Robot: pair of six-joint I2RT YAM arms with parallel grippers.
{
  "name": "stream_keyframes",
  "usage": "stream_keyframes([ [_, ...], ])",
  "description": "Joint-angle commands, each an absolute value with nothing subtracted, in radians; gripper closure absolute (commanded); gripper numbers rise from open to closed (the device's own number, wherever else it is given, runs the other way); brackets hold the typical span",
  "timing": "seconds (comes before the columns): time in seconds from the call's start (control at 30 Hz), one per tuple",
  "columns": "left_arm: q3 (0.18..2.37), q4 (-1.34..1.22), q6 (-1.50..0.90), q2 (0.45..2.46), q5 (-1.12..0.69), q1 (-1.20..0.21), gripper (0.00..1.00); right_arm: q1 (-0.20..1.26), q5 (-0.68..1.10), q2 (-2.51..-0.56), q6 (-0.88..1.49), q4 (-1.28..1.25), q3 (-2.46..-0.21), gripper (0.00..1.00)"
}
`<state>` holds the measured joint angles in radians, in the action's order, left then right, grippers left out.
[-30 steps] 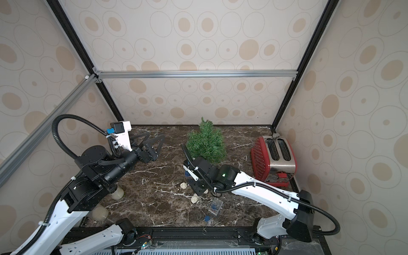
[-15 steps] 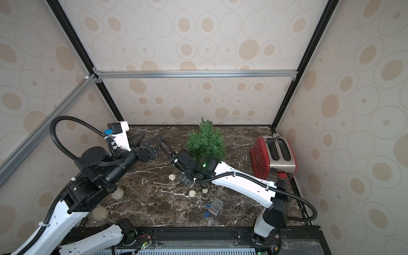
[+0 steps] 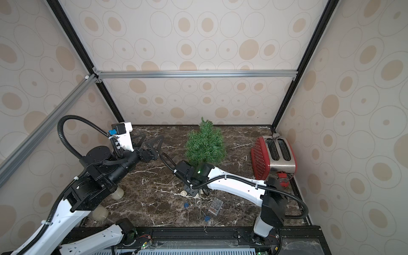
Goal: Remove string lights from the small christmas tree
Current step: Place the light string at the center of the board.
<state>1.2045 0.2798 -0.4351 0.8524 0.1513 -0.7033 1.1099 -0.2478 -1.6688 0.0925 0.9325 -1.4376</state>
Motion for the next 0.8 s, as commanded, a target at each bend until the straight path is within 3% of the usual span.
stream_keyframes([
  [0.0, 1.211, 0.299, -0.408, 0.841, 0.175, -0.707, 0.01, 1.129, -0.339, -1.706, 0.054, 0.979, -1.509, 1.0],
  [0.2, 1.214, 0.304, -0.403, 0.821, 0.199, -0.707, 0.01, 1.128, -0.532, -1.765, -0.049, 0.954, -1.701, 1.0],
  [0.5, 1.247, 0.296, -0.369, 0.771, 0.233, -0.707, 0.01, 1.082, -0.528, -2.009, -0.112, 0.894, -2.194, 1.0],
  [0.6, 1.256, 0.323, -0.361, 0.767, 0.239, -0.707, 0.01, 1.088, -0.452, -2.016, -0.066, 0.927, -2.142, 1.0],
  [0.77, 1.243, 0.345, -0.36, 0.762, 0.242, -0.707, 0.01, 1.155, -0.434, -1.855, -0.029, 0.782, -1.745, 1.0],
])
